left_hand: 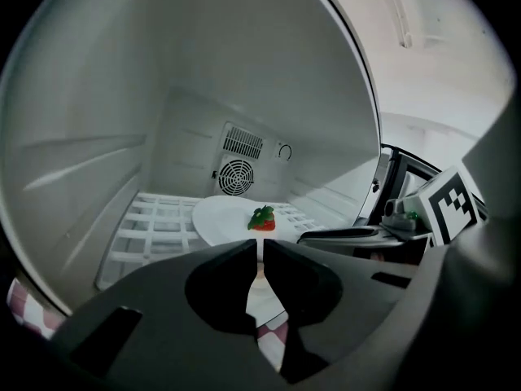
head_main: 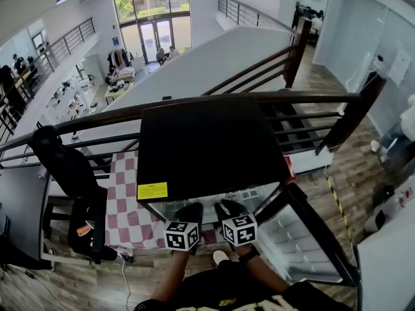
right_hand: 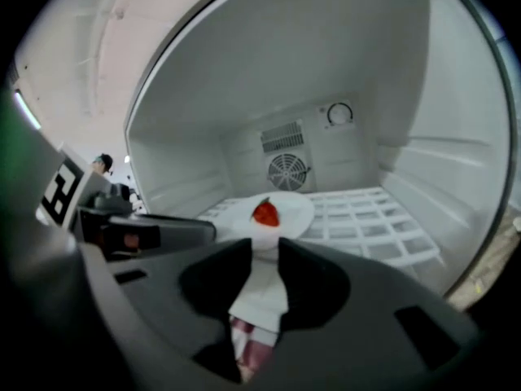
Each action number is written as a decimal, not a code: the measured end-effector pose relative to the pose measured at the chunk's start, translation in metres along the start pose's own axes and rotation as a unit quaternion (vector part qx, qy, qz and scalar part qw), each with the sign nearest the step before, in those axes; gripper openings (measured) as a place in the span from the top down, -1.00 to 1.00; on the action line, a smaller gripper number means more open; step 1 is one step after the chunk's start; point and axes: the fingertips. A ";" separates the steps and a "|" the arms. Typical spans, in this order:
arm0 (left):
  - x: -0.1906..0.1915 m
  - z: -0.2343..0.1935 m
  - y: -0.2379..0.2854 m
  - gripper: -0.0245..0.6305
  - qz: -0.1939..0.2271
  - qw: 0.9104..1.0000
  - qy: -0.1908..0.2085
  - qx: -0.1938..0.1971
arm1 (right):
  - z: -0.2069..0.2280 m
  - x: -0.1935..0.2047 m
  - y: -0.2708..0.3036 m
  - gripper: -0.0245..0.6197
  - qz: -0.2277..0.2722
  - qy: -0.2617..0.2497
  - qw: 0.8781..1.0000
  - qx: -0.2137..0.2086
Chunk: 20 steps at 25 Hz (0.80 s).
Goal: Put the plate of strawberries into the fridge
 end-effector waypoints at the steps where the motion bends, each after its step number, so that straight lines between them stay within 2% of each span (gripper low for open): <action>1: -0.001 -0.002 0.002 0.79 -0.003 1.000 0.001 -0.003 | 0.000 -0.002 0.002 0.58 -0.002 -0.003 1.000 0.001; 8: -0.010 -0.015 0.012 0.79 -0.012 1.000 0.005 -0.027 | 0.002 -0.012 0.019 0.59 -0.008 -0.023 1.000 0.004; 20: -0.014 -0.017 0.021 0.80 -0.028 0.999 0.015 -0.035 | 0.004 -0.020 0.033 0.60 -0.020 -0.033 0.999 0.009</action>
Point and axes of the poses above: the fingertips, and each gripper's own axes: y forward along the fingers, z to its right, x out of its underside, and after that the axes turned 3 degrees about -z, right-handed
